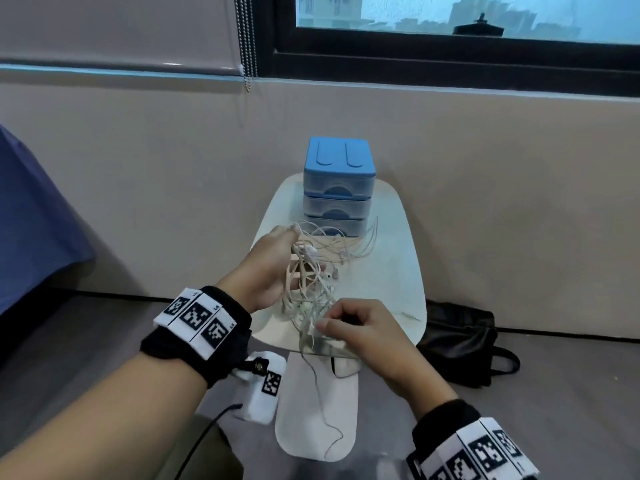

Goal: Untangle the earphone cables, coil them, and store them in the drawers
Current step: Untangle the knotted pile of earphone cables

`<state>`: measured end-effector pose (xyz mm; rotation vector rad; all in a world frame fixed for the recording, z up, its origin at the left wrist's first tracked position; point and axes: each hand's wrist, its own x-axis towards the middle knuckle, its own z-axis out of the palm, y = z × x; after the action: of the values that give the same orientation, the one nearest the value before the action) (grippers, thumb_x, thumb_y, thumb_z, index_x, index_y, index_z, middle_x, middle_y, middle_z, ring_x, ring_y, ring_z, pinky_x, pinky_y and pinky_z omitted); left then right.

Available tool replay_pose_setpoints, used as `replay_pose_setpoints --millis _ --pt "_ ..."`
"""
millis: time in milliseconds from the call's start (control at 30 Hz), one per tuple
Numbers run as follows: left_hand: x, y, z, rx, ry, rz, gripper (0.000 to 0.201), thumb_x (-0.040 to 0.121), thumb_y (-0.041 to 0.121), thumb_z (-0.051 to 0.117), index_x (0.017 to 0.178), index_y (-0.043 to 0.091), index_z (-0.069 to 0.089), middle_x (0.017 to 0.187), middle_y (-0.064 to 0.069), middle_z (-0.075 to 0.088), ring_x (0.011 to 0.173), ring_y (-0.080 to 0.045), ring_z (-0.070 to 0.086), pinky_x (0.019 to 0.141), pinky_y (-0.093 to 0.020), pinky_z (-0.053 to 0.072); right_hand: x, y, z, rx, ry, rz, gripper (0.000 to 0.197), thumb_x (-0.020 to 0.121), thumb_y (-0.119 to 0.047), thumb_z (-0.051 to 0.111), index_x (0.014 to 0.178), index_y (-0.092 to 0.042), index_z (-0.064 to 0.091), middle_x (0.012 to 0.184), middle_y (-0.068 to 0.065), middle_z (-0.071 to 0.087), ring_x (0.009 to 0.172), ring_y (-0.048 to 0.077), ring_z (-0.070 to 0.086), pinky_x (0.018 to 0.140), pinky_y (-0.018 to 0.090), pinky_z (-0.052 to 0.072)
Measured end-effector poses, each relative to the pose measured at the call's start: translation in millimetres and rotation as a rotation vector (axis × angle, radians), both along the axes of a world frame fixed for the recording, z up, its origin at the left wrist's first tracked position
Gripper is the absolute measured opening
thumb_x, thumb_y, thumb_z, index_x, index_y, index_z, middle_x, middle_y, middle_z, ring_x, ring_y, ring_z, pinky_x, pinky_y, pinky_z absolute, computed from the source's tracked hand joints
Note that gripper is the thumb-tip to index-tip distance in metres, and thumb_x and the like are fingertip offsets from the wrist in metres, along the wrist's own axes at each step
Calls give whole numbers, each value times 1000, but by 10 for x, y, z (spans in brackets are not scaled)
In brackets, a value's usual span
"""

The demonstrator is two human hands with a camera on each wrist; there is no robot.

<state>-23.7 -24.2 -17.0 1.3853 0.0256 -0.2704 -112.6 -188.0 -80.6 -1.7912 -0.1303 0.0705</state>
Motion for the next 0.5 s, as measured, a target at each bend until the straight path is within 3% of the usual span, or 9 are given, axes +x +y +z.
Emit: replay_pose_setpoints --millis 67,167,300,333,400,433,500 --pt "-35 -23 77 -153 26 43 27 112 28 37 114 6 53 85 -19 72 68 -32 74 55 -39 61 4 40 -29 -24 -7 -13 32 77 -42 83 79 -11 74 67 -1 58 65 11 50 64 29 38" --pt "-92 -63 110 -295 56 76 42 111 29 36 132 -6 50 87 -25 72 65 -32 73 52 -38 59 24 112 -60 -109 -42 -73 35 77 -36 88 76 -6 70 62 -9 51 60 8 45 61 27 37" --pt "-217 -89 32 -377 101 122 46 111 34 32 113 -4 59 89 -22 72 68 -31 71 55 -36 59 23 144 -63 -116 -27 -97 37 84 -19 81 62 -6 54 58 -4 45 57 7 47 60 29 48" --pt "-240 -84 -3 -388 103 134 45 111 34 34 111 -4 59 93 -23 71 73 -31 72 58 -37 60 32 126 -69 -74 -9 -91 40 84 -20 79 62 -5 50 60 -2 44 57 8 49 61 34 54" --pt "-275 -56 -88 -393 84 130 40 110 29 38 123 -5 56 109 -27 70 87 -34 73 68 -45 62 41 77 -97 -38 3 -79 46 83 -36 75 69 -1 50 66 4 45 65 15 50 67 46 55" --pt "-289 -33 -124 -370 65 119 37 110 26 40 127 -3 54 114 -29 68 92 -36 72 73 -49 63 34 50 -96 -41 -5 -74 47 85 -40 72 75 1 54 69 5 49 68 17 50 68 47 53" --pt "-366 15 -162 -286 21 101 21 110 21 42 114 4 55 105 -27 68 87 -34 73 76 -51 61 3 -8 -96 -13 -18 -75 39 97 -32 65 82 5 60 72 1 61 70 12 53 69 34 47"
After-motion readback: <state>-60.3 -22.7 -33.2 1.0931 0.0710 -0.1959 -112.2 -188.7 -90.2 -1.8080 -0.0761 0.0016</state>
